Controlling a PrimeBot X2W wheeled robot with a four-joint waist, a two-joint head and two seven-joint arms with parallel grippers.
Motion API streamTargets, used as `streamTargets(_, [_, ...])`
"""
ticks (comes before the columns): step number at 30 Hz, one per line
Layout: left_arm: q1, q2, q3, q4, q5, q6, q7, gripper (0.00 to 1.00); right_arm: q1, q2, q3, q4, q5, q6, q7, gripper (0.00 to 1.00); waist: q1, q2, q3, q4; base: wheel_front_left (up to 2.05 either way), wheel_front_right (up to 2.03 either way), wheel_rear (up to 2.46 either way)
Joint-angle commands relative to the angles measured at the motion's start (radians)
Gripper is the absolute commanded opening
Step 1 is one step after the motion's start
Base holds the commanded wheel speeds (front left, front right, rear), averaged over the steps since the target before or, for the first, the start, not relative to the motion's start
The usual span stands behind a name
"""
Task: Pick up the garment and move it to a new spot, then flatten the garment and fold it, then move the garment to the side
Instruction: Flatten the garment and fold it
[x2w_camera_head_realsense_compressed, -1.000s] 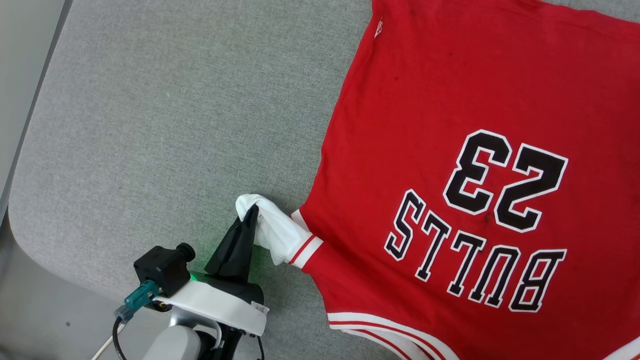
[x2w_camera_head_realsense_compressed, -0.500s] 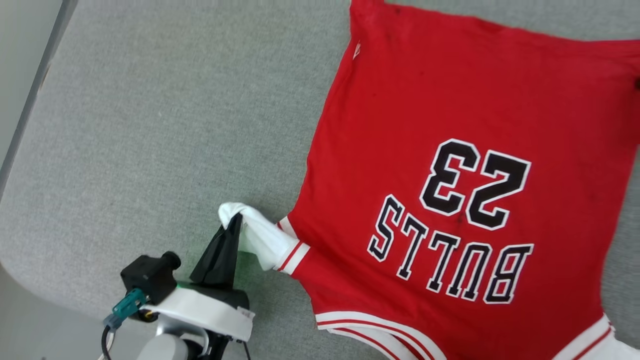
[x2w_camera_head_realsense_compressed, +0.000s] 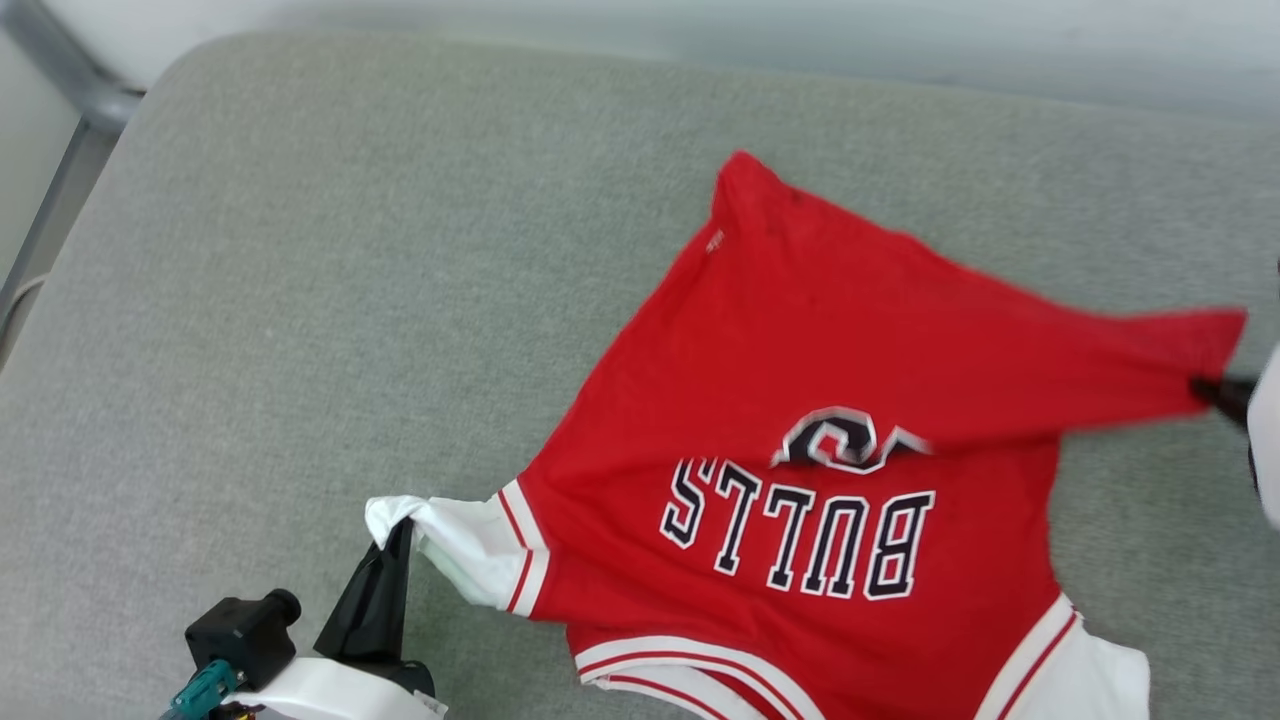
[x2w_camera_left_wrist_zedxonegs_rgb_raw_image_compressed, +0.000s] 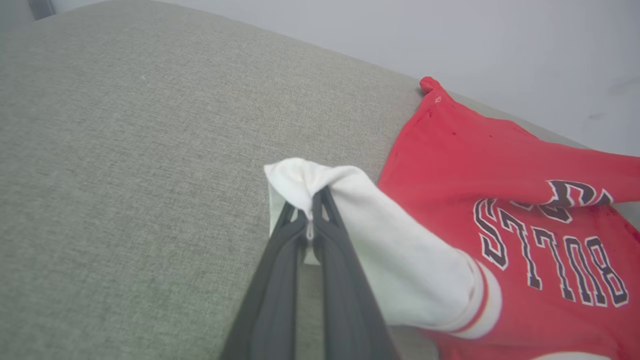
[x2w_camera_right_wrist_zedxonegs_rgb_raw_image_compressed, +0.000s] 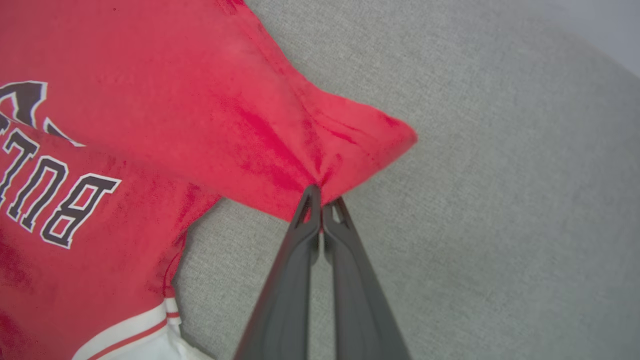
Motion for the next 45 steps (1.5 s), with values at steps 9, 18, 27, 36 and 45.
streamTargets(9, [0.062,0.028,0.016,-0.029,-0.003,0.026,0.014,0.0,0.446,0.013,-0.157,-0.142,0.032,-0.001,-0.022,0.0,0.0001,0.0,-0.088,-0.075,0.0,0.0,0.0])
streamTargets(18, [0.089,0.045,0.013,-0.042,-0.005,0.033,0.026,0.0,0.76,0.119,-0.237,-0.148,0.016,-0.001,0.029,0.0,0.0001,0.0,-0.109,-0.088,0.0,0.0,0.0])
streamTargets(27, [0.086,0.056,0.008,-0.045,-0.001,0.039,0.027,0.0,0.77,0.181,-0.255,-0.116,-0.022,-0.001,-0.051,1.0,0.0001,0.0,-0.111,-0.091,0.0,0.0,0.0])
streamTargets(36, [0.083,0.057,-0.008,-0.056,0.005,0.042,0.033,0.0,0.597,0.184,-0.359,-0.262,-0.057,-0.001,-0.196,1.0,0.0001,0.0,-0.125,-0.081,0.0,0.0,0.0])
streamTargets(45, [0.037,0.049,-0.037,-0.07,0.015,0.035,0.038,0.0,0.255,0.137,-0.221,-0.299,-0.116,-0.001,-0.118,1.0,0.0001,0.0,-0.088,-0.04,0.0,0.0,0.0])
